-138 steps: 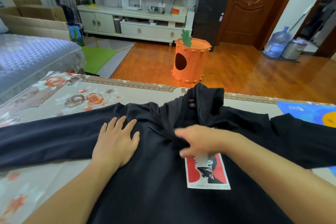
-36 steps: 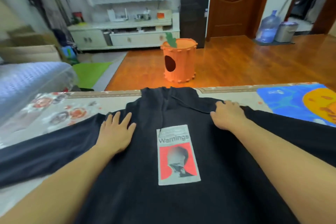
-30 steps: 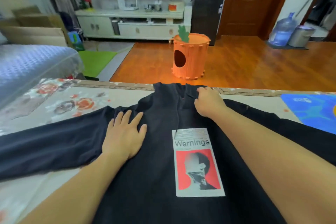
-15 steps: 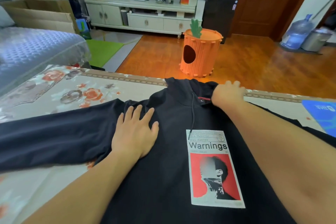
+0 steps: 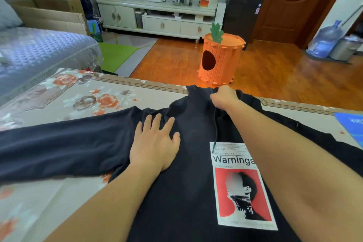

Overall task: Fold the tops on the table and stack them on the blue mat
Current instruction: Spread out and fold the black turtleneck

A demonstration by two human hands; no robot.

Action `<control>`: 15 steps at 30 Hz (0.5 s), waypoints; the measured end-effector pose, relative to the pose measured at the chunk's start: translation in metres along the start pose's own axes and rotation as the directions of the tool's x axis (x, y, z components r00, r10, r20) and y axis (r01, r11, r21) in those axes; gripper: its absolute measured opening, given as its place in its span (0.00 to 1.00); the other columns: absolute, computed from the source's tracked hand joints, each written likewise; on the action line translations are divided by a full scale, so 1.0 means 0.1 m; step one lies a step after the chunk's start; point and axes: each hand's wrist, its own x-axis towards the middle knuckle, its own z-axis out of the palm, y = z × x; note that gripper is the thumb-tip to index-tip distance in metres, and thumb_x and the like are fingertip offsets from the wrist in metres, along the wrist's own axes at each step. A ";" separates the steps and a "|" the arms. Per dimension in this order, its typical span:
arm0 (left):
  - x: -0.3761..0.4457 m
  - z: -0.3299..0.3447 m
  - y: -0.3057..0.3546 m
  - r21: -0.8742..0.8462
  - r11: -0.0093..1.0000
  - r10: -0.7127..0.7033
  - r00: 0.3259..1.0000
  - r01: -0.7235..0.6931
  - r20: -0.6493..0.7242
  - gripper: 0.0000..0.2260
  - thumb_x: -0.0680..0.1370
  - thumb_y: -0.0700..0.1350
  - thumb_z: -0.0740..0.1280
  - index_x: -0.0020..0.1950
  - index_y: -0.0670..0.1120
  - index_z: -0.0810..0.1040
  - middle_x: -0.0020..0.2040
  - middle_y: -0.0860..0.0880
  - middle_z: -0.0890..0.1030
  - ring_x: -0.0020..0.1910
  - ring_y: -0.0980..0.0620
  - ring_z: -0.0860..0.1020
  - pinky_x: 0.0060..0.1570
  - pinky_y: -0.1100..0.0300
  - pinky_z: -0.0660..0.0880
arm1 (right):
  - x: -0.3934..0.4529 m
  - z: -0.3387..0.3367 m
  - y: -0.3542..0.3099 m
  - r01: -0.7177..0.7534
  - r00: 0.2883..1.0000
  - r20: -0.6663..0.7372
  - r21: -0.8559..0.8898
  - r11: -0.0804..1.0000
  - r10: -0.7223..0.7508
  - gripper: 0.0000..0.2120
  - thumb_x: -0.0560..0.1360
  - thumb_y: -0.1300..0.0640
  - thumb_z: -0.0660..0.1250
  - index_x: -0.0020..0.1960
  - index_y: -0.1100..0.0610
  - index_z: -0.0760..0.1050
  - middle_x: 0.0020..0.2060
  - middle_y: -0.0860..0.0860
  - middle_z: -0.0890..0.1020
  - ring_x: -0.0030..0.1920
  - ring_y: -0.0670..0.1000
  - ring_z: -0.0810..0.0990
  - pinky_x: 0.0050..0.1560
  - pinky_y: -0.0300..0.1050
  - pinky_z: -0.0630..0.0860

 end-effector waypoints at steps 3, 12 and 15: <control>0.01 0.01 0.00 0.006 1.000 0.000 1.000 0.000 0.006 0.28 0.82 0.63 0.44 0.83 0.59 0.49 0.83 0.49 0.52 0.82 0.45 0.47 0.80 0.44 0.47 | 0.09 -0.02 -0.11 -0.102 0.991 0.103 0.229 0.968 0.081 0.15 0.77 0.61 0.68 0.62 0.63 0.74 0.49 0.58 0.79 0.45 0.56 0.77 0.42 0.47 0.73; 0.21 -0.24 0.15 0.069 0.997 -0.047 0.997 0.043 0.058 0.23 0.79 0.58 0.54 0.73 0.56 0.70 0.75 0.45 0.66 0.74 0.41 0.61 0.73 0.45 0.57 | 0.08 -0.26 0.15 0.233 0.972 0.076 -0.209 0.950 -0.222 0.13 0.82 0.55 0.59 0.57 0.55 0.82 0.54 0.55 0.82 0.57 0.59 0.78 0.57 0.50 0.75; 0.84 -0.49 0.37 -0.111 0.994 -0.038 0.982 0.018 -0.185 0.14 0.78 0.50 0.60 0.58 0.45 0.79 0.61 0.43 0.74 0.62 0.39 0.69 0.61 0.46 0.67 | 0.32 -0.41 0.47 0.074 0.991 -0.070 -0.425 0.902 -0.114 0.18 0.83 0.52 0.57 0.70 0.54 0.74 0.69 0.57 0.75 0.68 0.61 0.72 0.67 0.51 0.68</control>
